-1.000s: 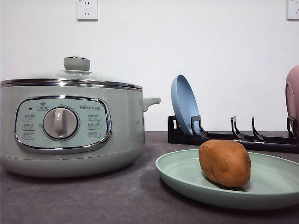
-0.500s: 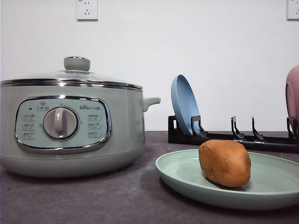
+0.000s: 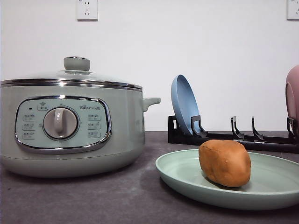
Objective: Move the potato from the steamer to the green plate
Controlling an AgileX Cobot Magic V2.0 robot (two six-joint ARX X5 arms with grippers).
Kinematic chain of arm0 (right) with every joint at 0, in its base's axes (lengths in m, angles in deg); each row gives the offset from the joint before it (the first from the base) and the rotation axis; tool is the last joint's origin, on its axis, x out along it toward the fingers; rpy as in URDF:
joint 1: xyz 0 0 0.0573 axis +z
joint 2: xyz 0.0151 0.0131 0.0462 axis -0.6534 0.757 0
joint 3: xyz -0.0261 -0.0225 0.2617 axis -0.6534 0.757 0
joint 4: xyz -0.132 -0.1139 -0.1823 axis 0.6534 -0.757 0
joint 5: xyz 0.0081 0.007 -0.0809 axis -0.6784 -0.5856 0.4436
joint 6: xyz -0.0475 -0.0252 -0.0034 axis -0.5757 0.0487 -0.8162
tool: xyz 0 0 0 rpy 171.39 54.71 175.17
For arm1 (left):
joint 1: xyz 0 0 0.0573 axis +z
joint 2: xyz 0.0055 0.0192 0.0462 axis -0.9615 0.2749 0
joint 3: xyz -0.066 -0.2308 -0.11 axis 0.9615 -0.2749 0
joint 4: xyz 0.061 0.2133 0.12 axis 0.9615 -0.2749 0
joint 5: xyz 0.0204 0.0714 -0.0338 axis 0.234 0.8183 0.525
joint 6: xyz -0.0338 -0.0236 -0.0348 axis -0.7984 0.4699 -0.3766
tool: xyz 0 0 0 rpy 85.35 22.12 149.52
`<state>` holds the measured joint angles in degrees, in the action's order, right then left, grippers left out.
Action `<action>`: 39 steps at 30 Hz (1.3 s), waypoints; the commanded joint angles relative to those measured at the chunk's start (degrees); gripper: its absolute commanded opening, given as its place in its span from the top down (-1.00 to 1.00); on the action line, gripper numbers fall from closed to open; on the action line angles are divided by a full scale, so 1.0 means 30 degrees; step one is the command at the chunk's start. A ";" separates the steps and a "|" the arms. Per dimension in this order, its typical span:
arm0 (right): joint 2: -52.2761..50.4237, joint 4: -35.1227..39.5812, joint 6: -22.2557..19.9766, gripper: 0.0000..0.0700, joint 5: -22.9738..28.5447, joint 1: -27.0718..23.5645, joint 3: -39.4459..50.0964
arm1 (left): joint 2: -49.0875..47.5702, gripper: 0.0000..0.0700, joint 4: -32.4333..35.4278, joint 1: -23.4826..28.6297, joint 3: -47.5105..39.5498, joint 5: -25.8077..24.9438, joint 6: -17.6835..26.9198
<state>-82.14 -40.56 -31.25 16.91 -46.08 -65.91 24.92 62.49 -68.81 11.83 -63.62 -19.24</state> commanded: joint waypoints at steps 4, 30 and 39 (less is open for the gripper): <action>-0.0051 -0.0063 0.0007 1.00 0.0007 -0.0022 0.0102 | -0.0044 0.99 -0.0102 0.0051 -0.0386 0.0036 0.0080; -0.0051 0.0204 0.0000 1.00 0.0007 -0.0022 0.0087 | -0.0037 0.99 -0.0102 0.0051 -0.0386 0.0036 0.0081; -0.0051 0.0204 0.0000 1.00 0.0007 -0.0022 0.0087 | -0.0037 0.99 -0.0102 0.0051 -0.0386 0.0036 0.0080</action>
<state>-82.14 -40.32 -31.25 16.91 -46.08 -65.91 24.92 62.49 -68.81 11.85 -63.62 -19.24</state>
